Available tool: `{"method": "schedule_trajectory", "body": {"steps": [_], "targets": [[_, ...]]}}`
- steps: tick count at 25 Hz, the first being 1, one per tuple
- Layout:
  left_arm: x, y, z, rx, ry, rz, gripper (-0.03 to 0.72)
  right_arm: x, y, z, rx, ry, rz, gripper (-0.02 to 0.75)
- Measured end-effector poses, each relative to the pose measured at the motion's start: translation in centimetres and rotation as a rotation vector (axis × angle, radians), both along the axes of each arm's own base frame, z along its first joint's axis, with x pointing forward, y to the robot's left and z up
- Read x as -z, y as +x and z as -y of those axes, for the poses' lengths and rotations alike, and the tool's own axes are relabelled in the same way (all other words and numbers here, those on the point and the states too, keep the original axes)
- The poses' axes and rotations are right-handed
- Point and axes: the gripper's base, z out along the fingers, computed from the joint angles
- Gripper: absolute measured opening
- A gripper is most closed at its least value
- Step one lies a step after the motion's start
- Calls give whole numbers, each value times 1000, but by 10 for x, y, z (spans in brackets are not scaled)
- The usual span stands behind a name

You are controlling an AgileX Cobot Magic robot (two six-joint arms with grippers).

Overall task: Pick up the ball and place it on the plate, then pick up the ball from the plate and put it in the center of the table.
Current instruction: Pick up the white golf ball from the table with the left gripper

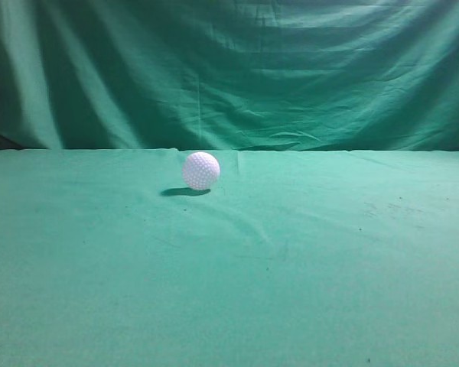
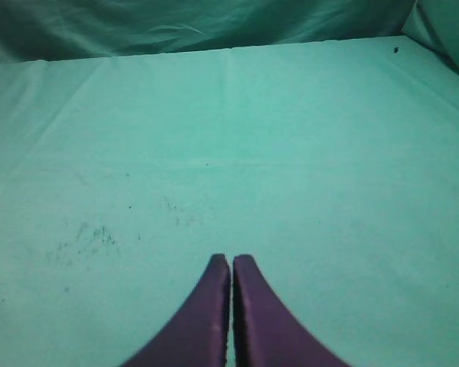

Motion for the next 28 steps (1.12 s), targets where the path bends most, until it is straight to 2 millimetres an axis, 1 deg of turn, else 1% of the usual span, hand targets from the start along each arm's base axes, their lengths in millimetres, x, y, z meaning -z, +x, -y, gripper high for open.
{"method": "schedule_trajectory", "body": {"steps": [26,28], "targets": [[0,0,0,0,2,0,0,0,0,0,0,0,0,0],[-2,1,0,-1,-9,24,0,0,0,0,0,0,0,0]]}}
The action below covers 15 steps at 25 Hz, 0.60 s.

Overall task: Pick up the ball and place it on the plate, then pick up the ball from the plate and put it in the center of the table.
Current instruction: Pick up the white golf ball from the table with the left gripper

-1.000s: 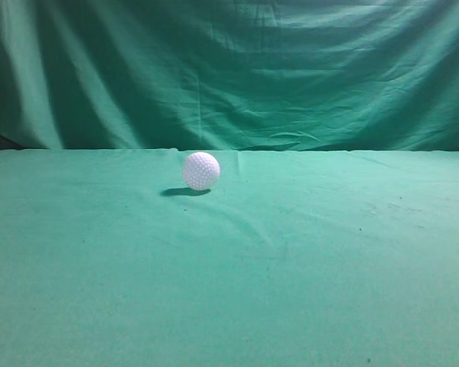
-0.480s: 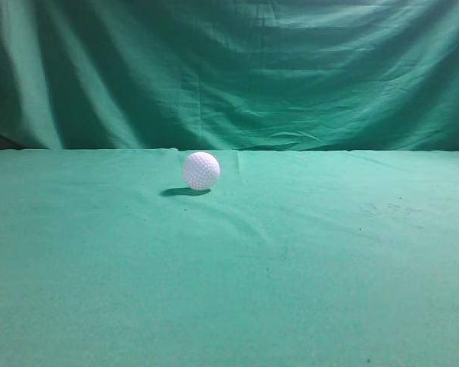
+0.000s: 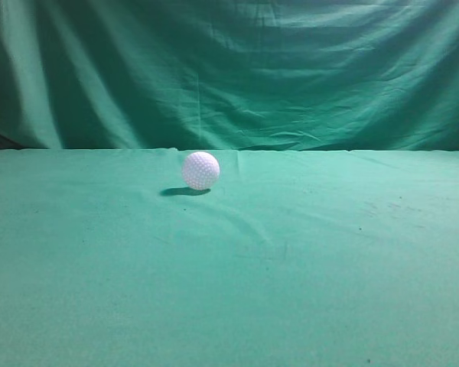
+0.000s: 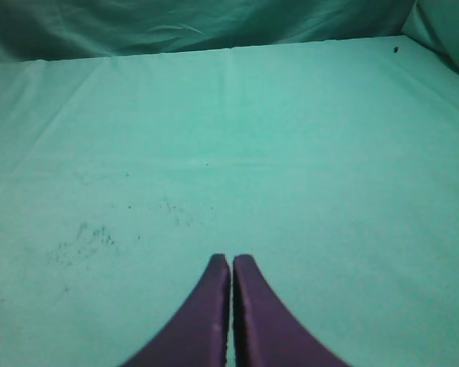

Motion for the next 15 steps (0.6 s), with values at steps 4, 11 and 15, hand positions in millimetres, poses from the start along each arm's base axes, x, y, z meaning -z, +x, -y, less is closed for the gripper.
{"method": "schedule_trajectory", "body": {"steps": [4,11,15], "targets": [[-19,3,0,-17,-131,196,0,0,0,0,0,0,0,0],[-43,1,-5,-56,-240,448,0,0,0,0,0,0,0,0],[-56,-1,-2,-32,-270,351,0,0,0,0,0,0,0,0]]}}
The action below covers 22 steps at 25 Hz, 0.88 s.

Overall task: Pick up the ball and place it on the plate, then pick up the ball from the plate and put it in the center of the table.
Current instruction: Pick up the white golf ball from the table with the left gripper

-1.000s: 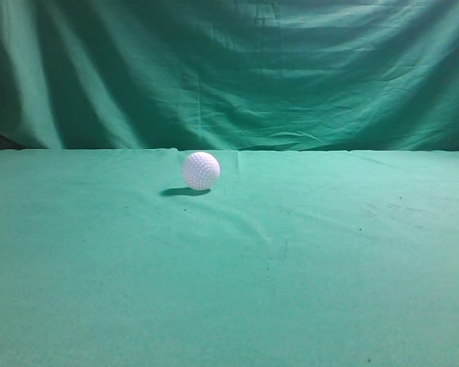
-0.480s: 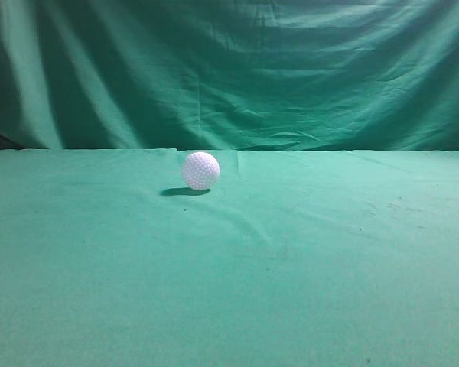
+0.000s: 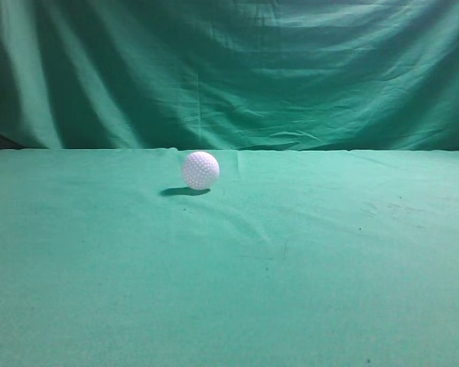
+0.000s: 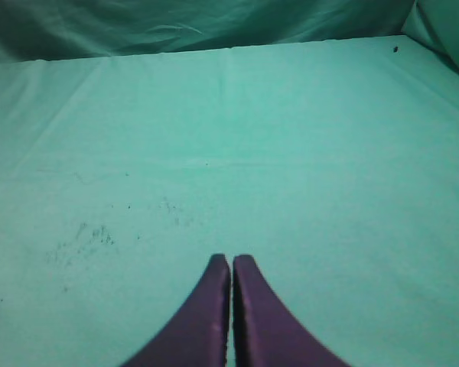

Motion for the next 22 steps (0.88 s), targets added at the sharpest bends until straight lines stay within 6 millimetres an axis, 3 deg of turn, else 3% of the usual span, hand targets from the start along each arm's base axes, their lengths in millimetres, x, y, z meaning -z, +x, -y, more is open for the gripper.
{"method": "schedule_trajectory", "body": {"steps": [7,14,15,16,22], "targets": [[-32,20,12,100,-34,-410,0,0,0,0,0,0,0,0],[-27,54,19,112,-102,-598,0,0,0,0,0,0,0,0],[-29,58,20,122,-90,-610,0,0,0,0,0,0,0,0],[-33,64,22,141,-50,-623,46,0,0,0,0,0,0,0],[-56,100,47,383,174,-713,46,0,0,0,0,0,0,0]]}}
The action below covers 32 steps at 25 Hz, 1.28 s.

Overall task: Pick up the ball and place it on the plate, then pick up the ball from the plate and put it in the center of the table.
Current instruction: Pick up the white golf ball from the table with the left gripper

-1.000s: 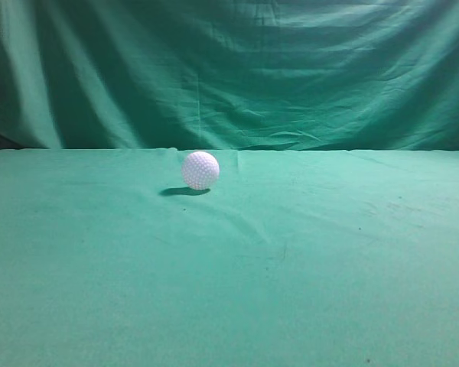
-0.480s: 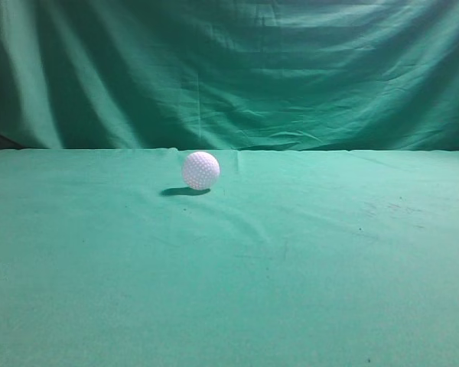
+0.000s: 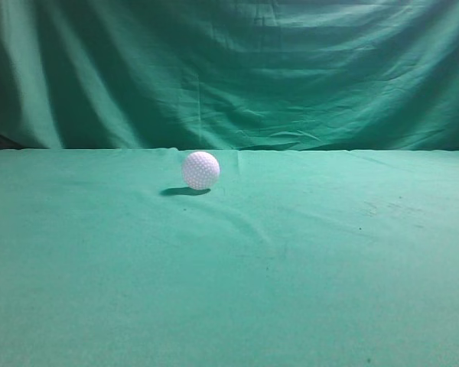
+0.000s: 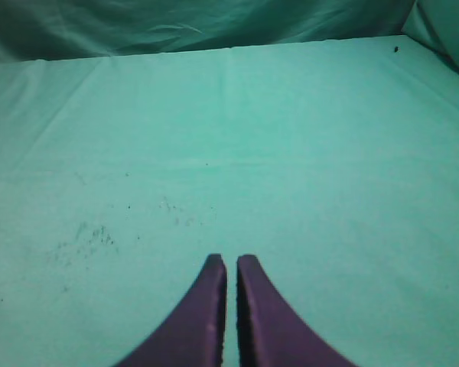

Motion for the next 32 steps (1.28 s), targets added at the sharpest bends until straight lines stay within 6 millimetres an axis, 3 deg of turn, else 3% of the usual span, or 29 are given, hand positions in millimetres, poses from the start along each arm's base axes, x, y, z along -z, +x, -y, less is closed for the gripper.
{"method": "schedule_trajectory", "body": {"steps": [2,3,6,19,22,27,29,32], "targets": [[-2,19,11,77,21,-59,46,0,0,0,0,0,0,0],[-2,39,22,138,43,-109,0,0,0,0,0,0,0,0],[3,67,45,231,96,-168,0,0,0,0,0,0,0,0],[37,158,137,460,280,-221,0,0,0,0,2,0,0,0],[46,172,153,500,320,-225,153,0,0,0,2,0,0,0],[63,191,165,439,297,-297,573,0,0,0,2,0,0,0],[68,199,167,408,307,-314,647,0,0,0,2,0,0,0],[77,209,169,380,335,-333,644,0,0,0,2,0,0,0]]}}
